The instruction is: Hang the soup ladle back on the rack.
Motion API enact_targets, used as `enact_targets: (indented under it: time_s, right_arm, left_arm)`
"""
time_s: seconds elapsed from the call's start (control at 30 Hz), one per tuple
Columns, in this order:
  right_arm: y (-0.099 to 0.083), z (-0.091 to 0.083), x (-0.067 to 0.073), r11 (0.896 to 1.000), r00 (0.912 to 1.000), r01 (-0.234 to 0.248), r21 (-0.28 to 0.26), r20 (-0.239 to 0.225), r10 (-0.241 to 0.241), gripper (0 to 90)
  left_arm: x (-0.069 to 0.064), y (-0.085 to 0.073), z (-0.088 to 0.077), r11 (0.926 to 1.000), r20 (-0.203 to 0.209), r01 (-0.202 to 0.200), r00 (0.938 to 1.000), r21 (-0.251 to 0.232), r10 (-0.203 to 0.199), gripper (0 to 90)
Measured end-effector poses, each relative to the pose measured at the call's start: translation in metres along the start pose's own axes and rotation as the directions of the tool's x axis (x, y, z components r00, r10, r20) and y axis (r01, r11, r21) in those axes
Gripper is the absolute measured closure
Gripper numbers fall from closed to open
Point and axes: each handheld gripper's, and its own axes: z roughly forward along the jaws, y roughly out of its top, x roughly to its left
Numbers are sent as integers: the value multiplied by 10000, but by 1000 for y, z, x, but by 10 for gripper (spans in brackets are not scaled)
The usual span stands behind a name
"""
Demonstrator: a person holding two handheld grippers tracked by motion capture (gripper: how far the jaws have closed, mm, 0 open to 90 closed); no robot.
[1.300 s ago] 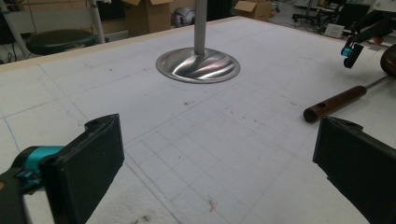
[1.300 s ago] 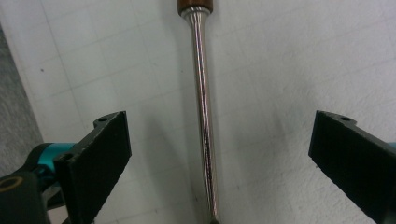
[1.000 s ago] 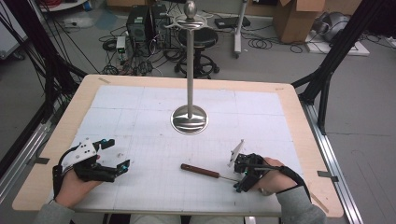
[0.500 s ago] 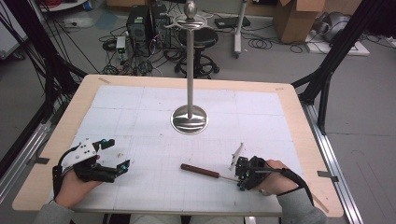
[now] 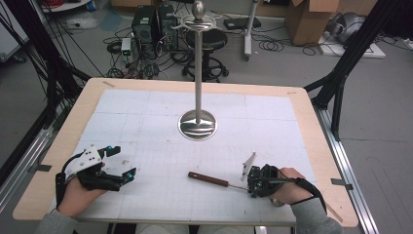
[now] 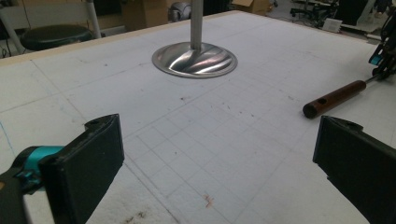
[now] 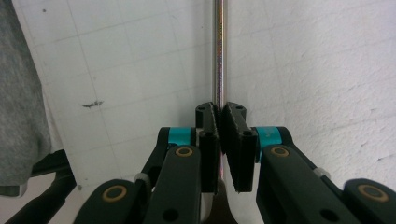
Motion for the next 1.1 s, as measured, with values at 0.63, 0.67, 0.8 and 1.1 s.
enact_targets:
  time_s: [0.63, 0.67, 0.8, 1.1]
  right_arm:
    - [-7, -20, -8, 9802, 9920, -716, -1846, 888, 892, 844]
    - [-8, -20, -9, 9773, 9912, -805, -1958, 873, 991, 844]
    - [-11, -25, -11, 9636, 9891, -1036, -2463, 765, 1259, 844]
    - [-16, -32, -14, 9391, 9853, -1110, -3253, 876, 1468, 846]
  left_arm:
    - [0, 0, 0, 10000, 148, -55, 9999, 23, 55, 25]
    - [-1, 0, 0, 10000, 160, -49, 9999, 13, 49, 25]
    - [-1, 0, 0, 10000, 173, -42, 9998, -7, 42, 25]
    - [-1, 0, 0, 10000, 153, -55, 9999, -11, 55, 25]
